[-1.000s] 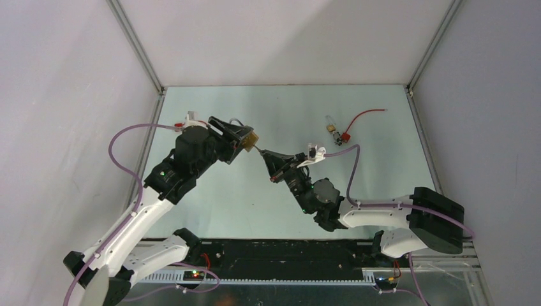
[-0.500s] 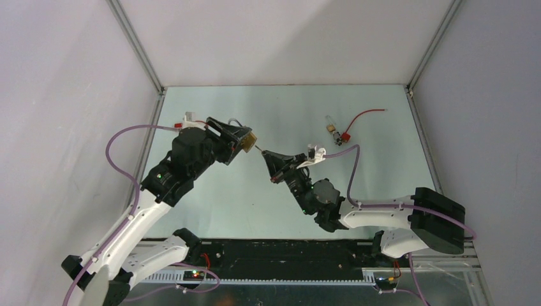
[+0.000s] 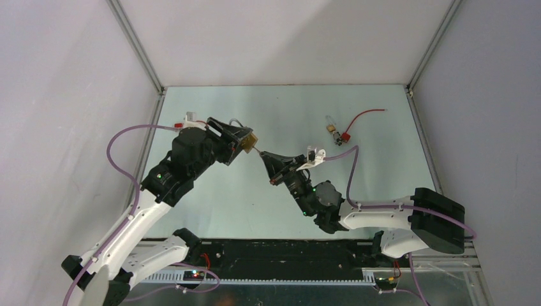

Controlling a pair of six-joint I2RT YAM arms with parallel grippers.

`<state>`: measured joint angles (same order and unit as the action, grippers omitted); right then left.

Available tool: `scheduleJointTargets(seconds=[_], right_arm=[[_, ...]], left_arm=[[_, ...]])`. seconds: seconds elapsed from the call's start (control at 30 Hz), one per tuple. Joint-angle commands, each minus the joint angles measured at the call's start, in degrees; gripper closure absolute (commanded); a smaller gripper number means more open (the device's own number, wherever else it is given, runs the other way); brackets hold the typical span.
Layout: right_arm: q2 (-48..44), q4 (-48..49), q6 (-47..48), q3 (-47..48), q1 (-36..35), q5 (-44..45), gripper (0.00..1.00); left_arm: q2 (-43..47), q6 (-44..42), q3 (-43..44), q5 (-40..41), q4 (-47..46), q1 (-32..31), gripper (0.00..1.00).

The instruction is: Unlock with the key

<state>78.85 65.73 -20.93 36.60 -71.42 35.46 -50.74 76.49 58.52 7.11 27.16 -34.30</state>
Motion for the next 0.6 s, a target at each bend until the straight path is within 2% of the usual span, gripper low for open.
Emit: scheduleJointTargets(seconds=[0.0,0.57], right_arm=[[-1.4,4.1,1.7,0.0,-0.1,0.3,1.00],[-0.8,2.5,0.1,0.3,0.3,-0.2,1.00]], left_arm=[[1.1,0.2,1.6,-1.2,-6.4,0.3,1.00],[1.0,1.1,2.0,-2.3,-6.5,0.4,1.00]])
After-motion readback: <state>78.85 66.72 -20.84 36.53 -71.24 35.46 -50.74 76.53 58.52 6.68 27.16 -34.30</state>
